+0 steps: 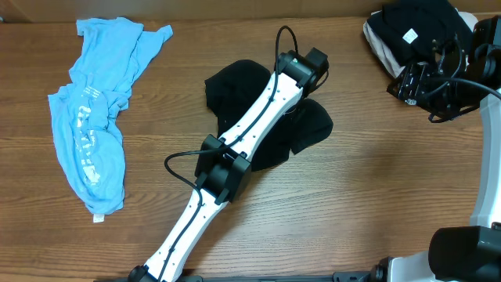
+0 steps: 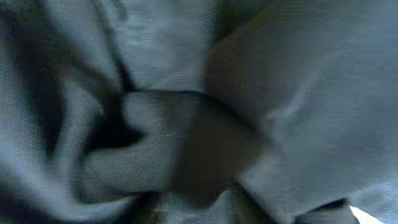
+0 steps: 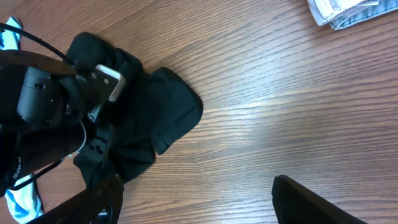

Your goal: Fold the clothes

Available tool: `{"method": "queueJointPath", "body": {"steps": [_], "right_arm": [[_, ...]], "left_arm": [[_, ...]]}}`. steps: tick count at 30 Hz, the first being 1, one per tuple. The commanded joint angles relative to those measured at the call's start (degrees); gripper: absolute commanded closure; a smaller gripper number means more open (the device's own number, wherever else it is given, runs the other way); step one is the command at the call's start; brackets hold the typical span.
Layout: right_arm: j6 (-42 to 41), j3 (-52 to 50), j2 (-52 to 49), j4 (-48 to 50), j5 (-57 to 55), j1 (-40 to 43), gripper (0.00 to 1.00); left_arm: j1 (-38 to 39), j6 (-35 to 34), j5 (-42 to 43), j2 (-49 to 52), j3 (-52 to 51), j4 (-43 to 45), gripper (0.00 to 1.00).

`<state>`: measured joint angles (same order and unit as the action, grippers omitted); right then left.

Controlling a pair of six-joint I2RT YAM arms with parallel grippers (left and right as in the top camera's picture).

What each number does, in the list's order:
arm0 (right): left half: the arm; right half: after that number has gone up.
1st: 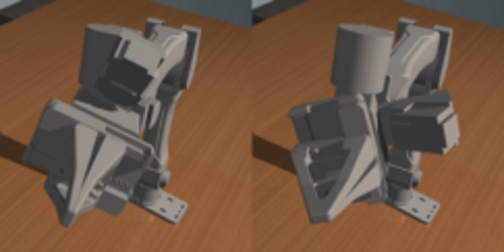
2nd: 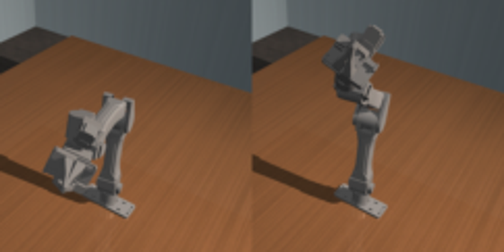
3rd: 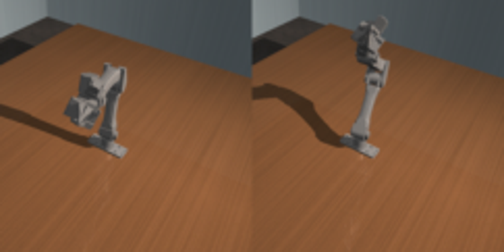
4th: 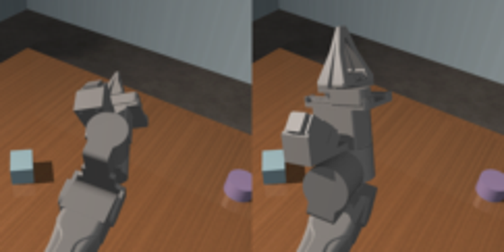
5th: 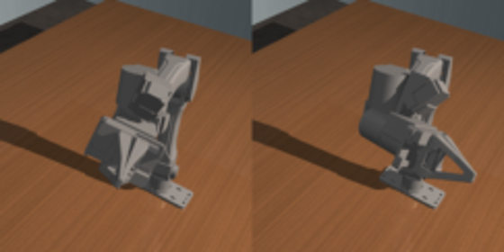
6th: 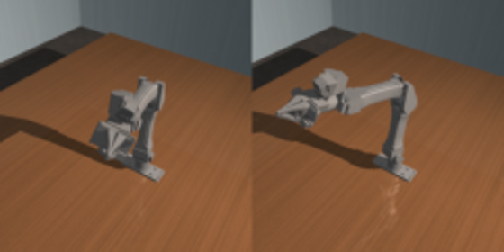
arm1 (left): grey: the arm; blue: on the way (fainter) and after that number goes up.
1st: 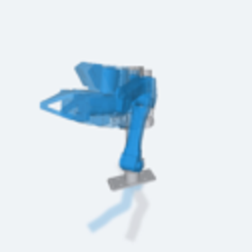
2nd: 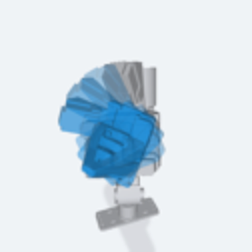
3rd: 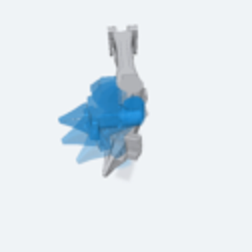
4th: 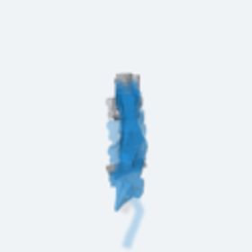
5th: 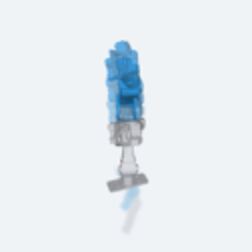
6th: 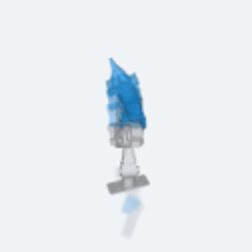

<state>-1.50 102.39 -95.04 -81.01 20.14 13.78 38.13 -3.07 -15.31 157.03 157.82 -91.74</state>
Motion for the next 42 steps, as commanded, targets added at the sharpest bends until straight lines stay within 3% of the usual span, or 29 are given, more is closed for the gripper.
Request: {"method": "queueJointPath", "body": {"steps": [1, 4, 16, 25, 28, 31, 34, 39, 42], "right_arm": [[0.0, -0.1, 0.7, 0.2, -0.1, 0.1, 0.20], [0.0, -0.1, 0.7, 0.1, -0.1, 0.1, 0.20], [0.0, -0.1, 0.7, -0.4, 0.6, 0.1, 0.19], [0.0, -0.1, 0.7, -0.9, 2.9, -1.4, 0.20], [0.0, -0.2, 0.7, -1.4, 2.9, -3.3, 0.19], [-0.2, -1.2, 0.7, -1.6, 2.9, -5.9, 0.20], [-1.2, -3.8, 0.7, -0.6, 2.9, -8.5, 0.20], [-3.8, -11.2, 0.7, 1.7, 2.9, -13.1, 0.27], [-6.1, -16.0, 0.7, 3.9, 2.9, -15.8, 0.28]], "left_arm": [[-1.0, -4.9, -7.6, -0.1, 0.9, -1.7, 0.96], [-3.0, -7.8, -8.5, -1.2, 1.9, -5.1, 0.96], [-17.6, -6.1, -3.7, -15.9, 2.3, -5.1, 0.96], [-30.8, -6.4, -2.2, -15.3, -0.9, -5.1, 0.94], [-33.8, -6.4, -3.6, -15.3, -3.7, -5.1, 0.42], [-36.7, -7.2, -3.7, -15.3, -5.3, -5.1, 0.11], [-38.9, -7.8, -0.1, -15.4, -5.2, -5.1, 0.05], [-40.1, 0.2, 19.5, -17.9, -4.9, -5.1, 0.08], [-40.0, 2.8, 25.2, -21.2, -4.6, -5.1, 0.09]]}}
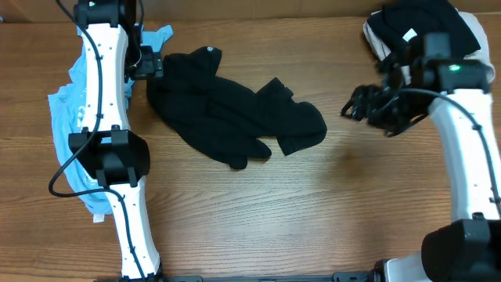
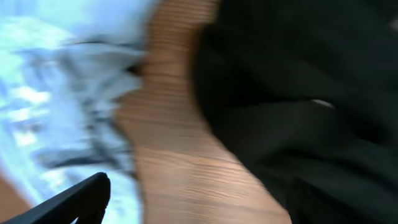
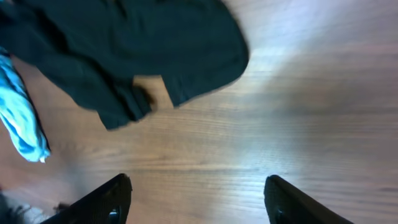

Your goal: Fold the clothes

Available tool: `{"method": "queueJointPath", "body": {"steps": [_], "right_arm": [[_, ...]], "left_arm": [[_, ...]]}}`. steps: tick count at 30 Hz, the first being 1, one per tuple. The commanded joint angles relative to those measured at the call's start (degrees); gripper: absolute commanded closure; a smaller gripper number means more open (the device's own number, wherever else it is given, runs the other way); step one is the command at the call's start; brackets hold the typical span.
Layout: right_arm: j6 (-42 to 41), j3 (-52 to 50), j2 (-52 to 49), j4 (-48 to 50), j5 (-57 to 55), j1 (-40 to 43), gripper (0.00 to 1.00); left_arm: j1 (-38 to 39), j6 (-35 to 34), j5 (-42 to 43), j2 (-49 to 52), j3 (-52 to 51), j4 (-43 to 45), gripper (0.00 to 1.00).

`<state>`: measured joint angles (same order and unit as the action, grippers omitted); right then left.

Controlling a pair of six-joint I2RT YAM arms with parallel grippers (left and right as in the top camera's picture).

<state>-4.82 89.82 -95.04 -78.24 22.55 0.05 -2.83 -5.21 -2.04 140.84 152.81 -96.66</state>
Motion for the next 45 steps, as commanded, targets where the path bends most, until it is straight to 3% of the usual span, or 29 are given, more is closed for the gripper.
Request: {"method": "queueJointPath", "body": {"steps": [1, 8, 14, 23, 28, 45], "right_arm": [[-3.2, -4.8, 0.7, 2.0, 0.5, -3.1, 0.28], [-6.8, -12.7, 0.7, 11.5, -0.5, -10.1, 0.28], [-12.0, -19.1, 0.0, 20.1, -10.2, -18.4, 0.28], [-11.5, -19.5, -7.5, 30.1, -20.4, -24.8, 0.30], [-11.5, -19.5, -10.8, 32.4, -22.8, -24.8, 0.36], [-8.7, -19.5, -18.2, 36.0, -22.3, -25.9, 0.44]], "left_arm": [[1.1, 5.3, 12.5, -6.7, 0.6, -0.2, 0.09], [1.9, 5.4, 12.6, -20.6, 1.2, 2.2, 0.09], [4.0, 5.5, 12.3, -28.2, 1.2, 2.1, 0.14], [5.8, 5.4, 9.1, -24.2, 0.5, 0.9, 0.21], [6.2, 5.2, 9.2, -20.4, 0.5, 0.8, 0.23], [7.5, 5.2, 9.1, -15.4, 0.3, 1.7, 0.22]]}}
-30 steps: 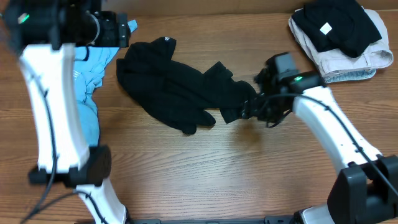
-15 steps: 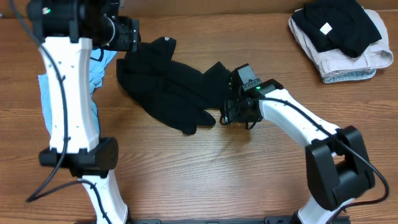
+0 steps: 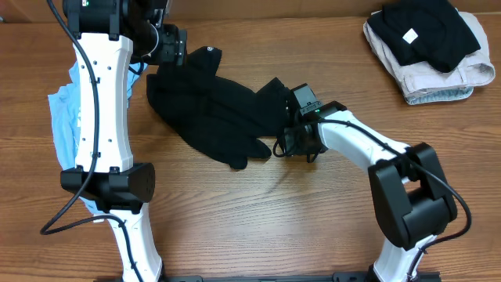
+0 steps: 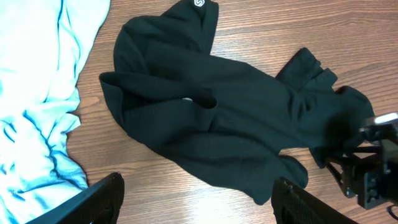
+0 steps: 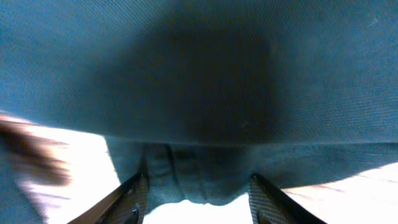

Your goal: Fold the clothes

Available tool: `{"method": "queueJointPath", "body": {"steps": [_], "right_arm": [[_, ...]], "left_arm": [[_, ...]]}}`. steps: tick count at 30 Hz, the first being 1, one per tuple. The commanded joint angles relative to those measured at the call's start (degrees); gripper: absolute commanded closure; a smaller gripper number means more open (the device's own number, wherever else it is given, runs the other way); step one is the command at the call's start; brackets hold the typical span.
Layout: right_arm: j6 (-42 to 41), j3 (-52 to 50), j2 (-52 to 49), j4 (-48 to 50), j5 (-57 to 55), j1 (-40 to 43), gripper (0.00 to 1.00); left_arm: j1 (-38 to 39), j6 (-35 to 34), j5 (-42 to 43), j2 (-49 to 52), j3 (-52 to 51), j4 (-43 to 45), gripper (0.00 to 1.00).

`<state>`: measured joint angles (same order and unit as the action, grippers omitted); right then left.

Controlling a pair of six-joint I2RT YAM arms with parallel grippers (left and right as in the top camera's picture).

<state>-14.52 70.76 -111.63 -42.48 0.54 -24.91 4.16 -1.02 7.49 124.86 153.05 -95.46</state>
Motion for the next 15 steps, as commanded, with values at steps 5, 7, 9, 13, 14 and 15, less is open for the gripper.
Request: {"method": "queueJointPath", "body": {"steps": [5, 7, 9, 13, 14, 15], "right_arm": [[1.0, -0.4, -2.6, -0.7, -2.5, -3.2, 0.53], [0.5, -0.4, -2.6, -1.1, -4.7, -3.6, 0.60], [-2.0, -0.4, -2.6, -2.0, -7.9, -3.6, 0.70], [-7.3, 2.1, -2.3, -9.2, -11.2, -1.9, 0.94], [-8.2, 3.3, -1.8, -12.0, -11.2, -0.9, 0.94], [-8.3, 4.5, -1.3, -14.3, -11.2, 0.1, 0.94]], "left_arm": [[0.5, 1.0, -0.4, 0.6, 0.0, 1.2, 0.22], [0.5, 1.0, -0.4, 0.6, 0.0, 1.3, 0.22], [0.5, 1.0, -0.4, 0.6, 0.0, 1.2, 0.22], [0.5, 1.0, -0.4, 0.6, 0.0, 1.2, 0.22], [0.5, 1.0, -0.4, 0.6, 0.0, 1.2, 0.22], [0.5, 1.0, -0.4, 0.6, 0.0, 1.2, 0.22]]}}
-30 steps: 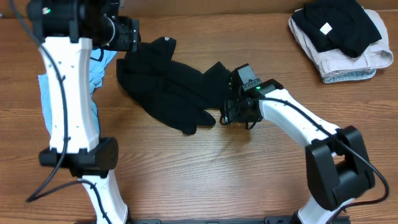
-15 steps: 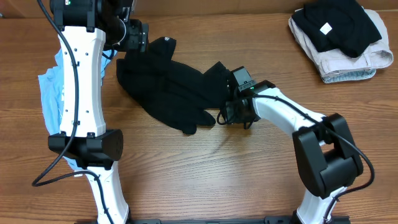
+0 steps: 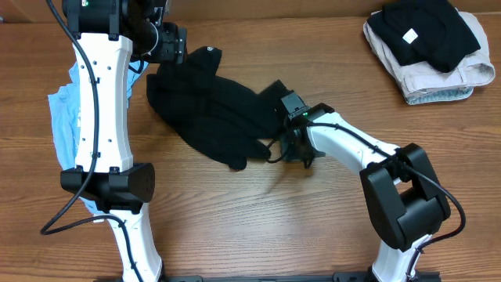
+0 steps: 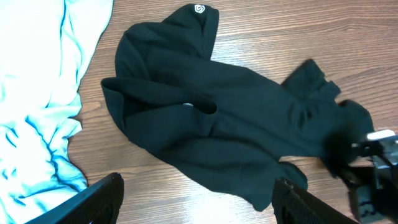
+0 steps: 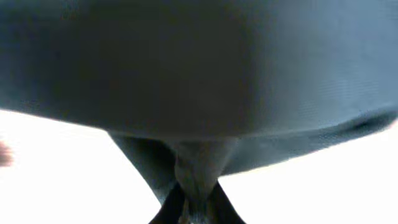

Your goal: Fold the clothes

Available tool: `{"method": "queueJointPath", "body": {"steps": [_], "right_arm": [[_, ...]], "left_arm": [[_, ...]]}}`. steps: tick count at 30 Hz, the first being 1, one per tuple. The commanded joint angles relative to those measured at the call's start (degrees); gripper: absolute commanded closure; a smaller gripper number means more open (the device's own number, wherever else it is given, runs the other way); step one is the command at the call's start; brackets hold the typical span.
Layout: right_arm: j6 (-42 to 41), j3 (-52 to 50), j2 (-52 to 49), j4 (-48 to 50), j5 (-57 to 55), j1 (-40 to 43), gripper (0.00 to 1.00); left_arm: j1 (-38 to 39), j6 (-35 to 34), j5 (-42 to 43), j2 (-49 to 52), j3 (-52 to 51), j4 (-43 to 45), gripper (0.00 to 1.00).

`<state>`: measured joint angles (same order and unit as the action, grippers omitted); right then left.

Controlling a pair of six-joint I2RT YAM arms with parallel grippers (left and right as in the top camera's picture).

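Observation:
A black garment lies crumpled and stretched across the middle of the table, its collar logo at the far end. My right gripper is down at its near right edge. In the right wrist view that gripper is shut on a pinched fold of the black fabric. My left gripper hangs above the garment's far left corner. In the left wrist view the left gripper is open with nothing between its fingers.
A light blue shirt lies crumpled along the left side, partly under the left arm. A stack of folded clothes, black on beige, sits at the far right corner. Bare wooden table runs along the front.
My right gripper's jaws stood apart around the garment's edge; now they are shut on a pinch of it, slightly further left. The left gripper stays open above.
First my left arm reached across the bunched black garment, its camera buried in fabric, while the right gripper sat by the folded stack. Then the garment lay drawn out leftward with the left gripper at its far left corner. Later the left was raised and open, and the right reached the garment's right edge and shut.

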<state>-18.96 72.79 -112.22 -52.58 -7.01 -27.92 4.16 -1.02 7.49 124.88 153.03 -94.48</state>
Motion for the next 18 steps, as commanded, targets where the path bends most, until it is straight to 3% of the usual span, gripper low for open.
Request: {"method": "queueJointPath", "body": {"steps": [1, 5, 11, 18], "right_arm": [[-3.8, 3.7, -0.2, -6.6, -3.5, 4.1, 0.94], [-3.1, 12.2, 2.5, -19.3, -2.5, 8.9, 0.94], [7.5, 27.4, 3.3, -35.2, 6.4, 14.4, 0.94], [10.9, 39.5, 4.4, -44.2, 14.9, 18.0, 0.96]], "left_arm": [[0.5, 1.0, -0.4, 0.6, 0.1, 0.3, 0.22], [0.5, 1.1, -0.5, 0.6, 0.1, 0.4, 0.22], [0.5, 1.3, -1.6, 0.6, 0.1, 0.9, 0.23], [0.5, 1.3, -5.9, 0.6, 0.1, 0.9, 0.23]]}}
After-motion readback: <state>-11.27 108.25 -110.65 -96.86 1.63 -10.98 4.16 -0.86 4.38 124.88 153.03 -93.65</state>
